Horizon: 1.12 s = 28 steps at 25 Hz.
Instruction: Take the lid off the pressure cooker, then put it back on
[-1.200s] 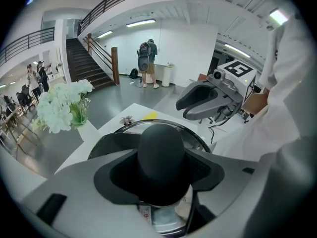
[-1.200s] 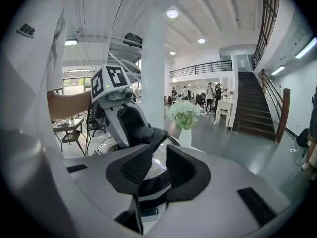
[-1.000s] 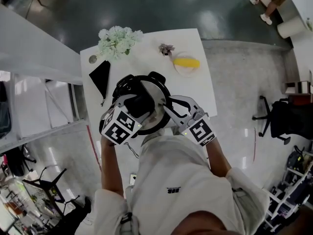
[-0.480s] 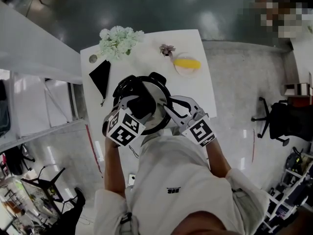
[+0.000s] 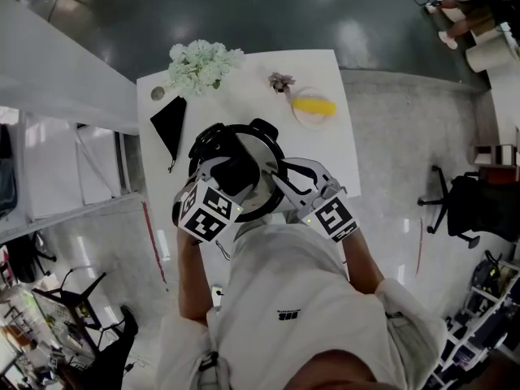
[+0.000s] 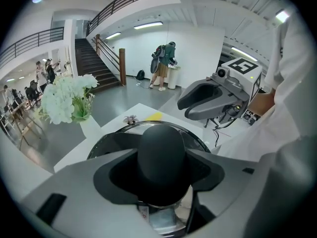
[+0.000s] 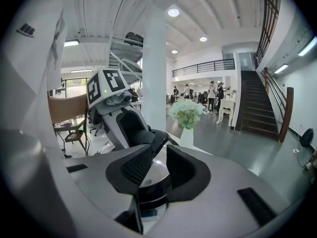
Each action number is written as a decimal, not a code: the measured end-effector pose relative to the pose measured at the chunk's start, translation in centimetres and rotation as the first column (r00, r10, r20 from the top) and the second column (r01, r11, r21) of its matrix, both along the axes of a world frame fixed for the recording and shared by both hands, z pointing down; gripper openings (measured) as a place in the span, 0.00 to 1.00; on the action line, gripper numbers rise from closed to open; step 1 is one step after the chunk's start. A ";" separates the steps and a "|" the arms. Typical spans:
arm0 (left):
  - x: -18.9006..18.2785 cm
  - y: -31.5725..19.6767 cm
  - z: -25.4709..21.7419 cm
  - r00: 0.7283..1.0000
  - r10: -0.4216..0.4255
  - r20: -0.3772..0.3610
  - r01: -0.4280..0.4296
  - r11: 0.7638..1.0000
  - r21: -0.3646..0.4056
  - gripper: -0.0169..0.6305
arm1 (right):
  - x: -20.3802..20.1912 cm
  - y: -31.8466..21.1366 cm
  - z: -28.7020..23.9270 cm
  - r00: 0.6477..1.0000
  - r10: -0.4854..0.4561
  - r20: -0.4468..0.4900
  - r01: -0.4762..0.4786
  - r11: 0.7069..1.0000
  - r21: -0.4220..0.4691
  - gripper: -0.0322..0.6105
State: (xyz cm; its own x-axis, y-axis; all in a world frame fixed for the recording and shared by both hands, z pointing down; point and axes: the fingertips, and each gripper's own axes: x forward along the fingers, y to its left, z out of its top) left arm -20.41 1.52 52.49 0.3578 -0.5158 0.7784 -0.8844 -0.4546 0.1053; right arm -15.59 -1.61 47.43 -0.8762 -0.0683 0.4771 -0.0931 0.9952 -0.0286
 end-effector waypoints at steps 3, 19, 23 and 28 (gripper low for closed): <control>-0.1 0.0 -0.1 1.000 -0.030 -0.001 0.030 1.000 0.003 0.47 | -0.2 0.1 0.0 1.000 -0.013 0.001 0.013 1.000 -0.002 0.20; -0.6 -0.1 0.1 0.972 -0.233 -0.002 0.233 0.972 0.011 0.48 | -0.8 0.1 0.4 0.999 -0.049 0.012 0.049 0.999 -0.005 0.20; -0.7 0.0 0.1 0.958 -0.285 -0.001 0.285 0.958 0.007 0.48 | -0.8 0.1 0.4 0.999 -0.031 0.017 0.031 0.999 -0.006 0.20; -0.8 -0.1 0.1 0.937 -0.350 -0.004 0.350 0.937 0.011 0.48 | -0.8 0.1 0.5 1.000 0.001 0.024 -0.001 1.000 -0.007 0.20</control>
State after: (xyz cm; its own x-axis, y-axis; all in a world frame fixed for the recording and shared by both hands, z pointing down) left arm -21.25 1.45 52.60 0.1551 -0.6174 0.7712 -0.9875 -0.1180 0.1041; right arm -16.37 -1.49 47.96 -0.8874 -0.0663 0.4562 -0.0936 0.9949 -0.0374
